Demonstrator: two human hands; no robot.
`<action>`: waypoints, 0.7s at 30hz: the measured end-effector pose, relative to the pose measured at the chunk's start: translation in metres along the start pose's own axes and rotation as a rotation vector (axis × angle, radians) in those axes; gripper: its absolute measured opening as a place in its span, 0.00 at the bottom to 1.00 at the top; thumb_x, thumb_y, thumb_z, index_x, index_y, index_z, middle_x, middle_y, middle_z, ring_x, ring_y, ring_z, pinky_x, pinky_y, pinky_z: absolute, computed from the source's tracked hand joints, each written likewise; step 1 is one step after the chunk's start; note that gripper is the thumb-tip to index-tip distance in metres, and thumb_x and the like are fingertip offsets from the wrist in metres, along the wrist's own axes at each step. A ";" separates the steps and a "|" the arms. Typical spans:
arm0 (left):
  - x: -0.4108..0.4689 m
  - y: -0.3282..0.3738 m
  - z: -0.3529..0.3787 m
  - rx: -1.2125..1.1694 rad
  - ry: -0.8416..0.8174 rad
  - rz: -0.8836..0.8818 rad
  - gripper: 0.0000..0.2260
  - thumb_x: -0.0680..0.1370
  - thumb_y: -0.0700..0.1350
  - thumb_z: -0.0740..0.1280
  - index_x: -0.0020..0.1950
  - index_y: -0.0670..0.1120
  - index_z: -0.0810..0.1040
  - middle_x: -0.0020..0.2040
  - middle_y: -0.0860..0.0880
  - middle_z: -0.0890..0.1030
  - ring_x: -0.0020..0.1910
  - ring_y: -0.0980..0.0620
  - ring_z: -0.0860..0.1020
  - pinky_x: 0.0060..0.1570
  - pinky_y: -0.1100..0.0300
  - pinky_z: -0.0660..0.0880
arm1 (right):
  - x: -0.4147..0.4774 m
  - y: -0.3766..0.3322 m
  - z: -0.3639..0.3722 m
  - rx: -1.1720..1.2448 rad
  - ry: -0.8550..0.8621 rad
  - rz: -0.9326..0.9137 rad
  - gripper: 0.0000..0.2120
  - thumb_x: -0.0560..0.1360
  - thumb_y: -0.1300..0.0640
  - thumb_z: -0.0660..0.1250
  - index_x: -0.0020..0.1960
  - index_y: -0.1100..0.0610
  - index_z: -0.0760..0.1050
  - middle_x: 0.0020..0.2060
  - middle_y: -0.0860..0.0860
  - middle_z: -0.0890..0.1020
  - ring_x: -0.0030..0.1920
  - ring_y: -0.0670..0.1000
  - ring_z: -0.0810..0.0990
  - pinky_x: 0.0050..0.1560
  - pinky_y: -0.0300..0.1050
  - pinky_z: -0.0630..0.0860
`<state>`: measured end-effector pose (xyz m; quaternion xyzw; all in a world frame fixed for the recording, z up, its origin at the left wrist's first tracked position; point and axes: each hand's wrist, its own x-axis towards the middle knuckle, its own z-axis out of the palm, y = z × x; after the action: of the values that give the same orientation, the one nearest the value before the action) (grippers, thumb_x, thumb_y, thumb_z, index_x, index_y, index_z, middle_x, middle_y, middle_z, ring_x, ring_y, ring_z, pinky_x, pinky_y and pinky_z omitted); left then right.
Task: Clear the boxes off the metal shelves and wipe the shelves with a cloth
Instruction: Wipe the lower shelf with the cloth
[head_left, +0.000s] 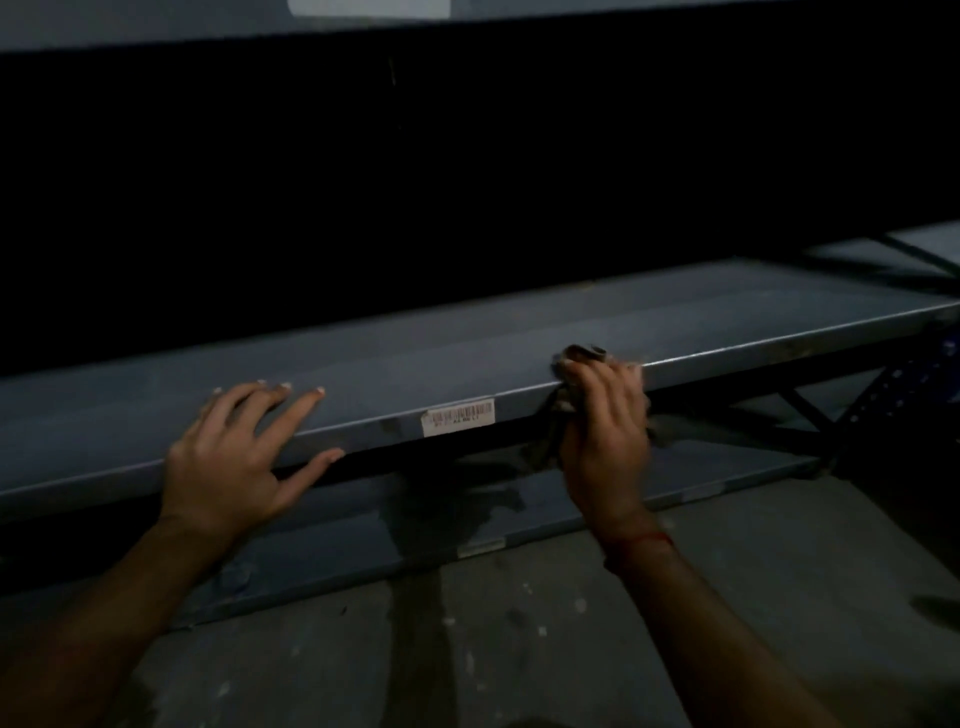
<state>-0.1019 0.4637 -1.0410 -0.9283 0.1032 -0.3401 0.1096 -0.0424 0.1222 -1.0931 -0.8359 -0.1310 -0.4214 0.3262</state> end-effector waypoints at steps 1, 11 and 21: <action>0.000 0.000 0.002 -0.006 0.022 0.009 0.28 0.75 0.66 0.66 0.66 0.47 0.81 0.55 0.41 0.82 0.56 0.39 0.80 0.48 0.45 0.76 | -0.005 -0.020 0.009 0.007 -0.029 -0.049 0.17 0.79 0.64 0.62 0.67 0.61 0.76 0.66 0.56 0.77 0.72 0.57 0.70 0.74 0.66 0.60; -0.009 -0.038 0.049 -0.326 0.108 0.124 0.25 0.78 0.61 0.67 0.69 0.46 0.78 0.61 0.42 0.82 0.59 0.38 0.81 0.55 0.38 0.78 | -0.007 -0.050 0.027 -0.156 -0.131 -0.283 0.20 0.76 0.65 0.72 0.67 0.60 0.77 0.66 0.57 0.78 0.69 0.57 0.75 0.75 0.57 0.63; -0.004 -0.034 0.030 -0.398 0.044 0.183 0.26 0.79 0.61 0.64 0.65 0.41 0.81 0.60 0.39 0.83 0.61 0.33 0.79 0.55 0.35 0.77 | -0.015 -0.071 0.040 -0.086 0.128 0.174 0.14 0.78 0.65 0.62 0.63 0.64 0.78 0.64 0.59 0.78 0.71 0.59 0.71 0.71 0.67 0.64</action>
<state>-0.0815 0.5011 -1.0565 -0.9107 0.2544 -0.3219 -0.0478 -0.0617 0.2023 -1.0909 -0.8288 -0.0189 -0.4491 0.3332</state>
